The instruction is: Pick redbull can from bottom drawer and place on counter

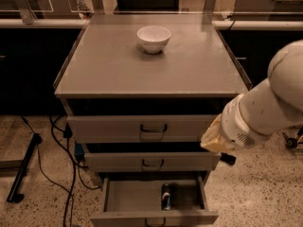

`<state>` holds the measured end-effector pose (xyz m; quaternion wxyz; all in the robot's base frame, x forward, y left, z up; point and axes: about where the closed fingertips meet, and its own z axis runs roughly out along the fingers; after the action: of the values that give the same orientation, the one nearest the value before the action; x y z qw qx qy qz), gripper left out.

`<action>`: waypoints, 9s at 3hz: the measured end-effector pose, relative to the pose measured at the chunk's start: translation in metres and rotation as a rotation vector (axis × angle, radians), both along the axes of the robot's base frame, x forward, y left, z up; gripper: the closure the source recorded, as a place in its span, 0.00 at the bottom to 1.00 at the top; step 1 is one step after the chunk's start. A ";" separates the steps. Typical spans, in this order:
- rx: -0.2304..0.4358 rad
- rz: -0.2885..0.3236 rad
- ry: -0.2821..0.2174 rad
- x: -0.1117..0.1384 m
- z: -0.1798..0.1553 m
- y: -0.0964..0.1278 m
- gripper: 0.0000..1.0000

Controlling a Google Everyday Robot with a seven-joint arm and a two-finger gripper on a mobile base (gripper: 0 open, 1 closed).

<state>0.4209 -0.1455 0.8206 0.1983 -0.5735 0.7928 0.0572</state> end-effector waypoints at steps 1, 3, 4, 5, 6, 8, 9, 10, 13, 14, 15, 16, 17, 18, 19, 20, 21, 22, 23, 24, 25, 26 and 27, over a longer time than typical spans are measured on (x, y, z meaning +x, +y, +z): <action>0.062 -0.016 0.015 -0.014 -0.064 0.018 1.00; 0.052 -0.015 0.017 -0.004 -0.082 0.012 1.00; 0.046 -0.049 0.039 0.006 -0.129 0.003 1.00; 0.069 -0.150 0.044 0.024 -0.193 -0.005 1.00; 0.102 -0.239 0.072 0.025 -0.262 -0.007 1.00; 0.140 -0.282 0.012 0.044 -0.272 -0.005 1.00; 0.135 -0.349 0.031 0.044 -0.314 -0.016 1.00; 0.139 -0.438 0.063 0.051 -0.371 -0.024 1.00; 0.297 -0.629 0.165 0.067 -0.545 -0.021 1.00; 0.296 -0.627 0.164 0.067 -0.544 -0.021 1.00; 0.283 -0.639 0.168 0.072 -0.558 -0.024 1.00; 0.298 -0.648 0.182 0.080 -0.576 -0.023 1.00; 0.327 -0.650 0.192 0.096 -0.593 -0.016 0.75; 0.341 -0.648 0.199 0.105 -0.601 -0.010 0.53; 0.351 -0.652 0.207 0.112 -0.607 -0.007 0.53; 0.365 -0.659 0.220 0.117 -0.614 -0.005 0.51; 0.387 -0.671 0.240 0.121 -0.623 -0.003 0.49; 0.408 -0.685 0.260 0.126 -0.634 -0.001 0.44; 0.425 -0.700 0.288 0.129 -0.647 0.001 0.31; 0.434 -0.710 0.311 0.130 -0.656 0.003 0.26; 0.438 -0.716 0.342 0.129 -0.668 0.008 0.20; 0.439 -0.715 0.367 0.125 -0.678 0.015 0.21; 0.434 -0.700 0.402 0.119 -0.688 0.028 0.22</action>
Offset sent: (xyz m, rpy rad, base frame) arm -0.0111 0.0156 -0.0474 0.0555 0.0220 -0.0054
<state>0.5399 -0.1177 0.1321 0.1635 -0.1936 0.9313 0.2617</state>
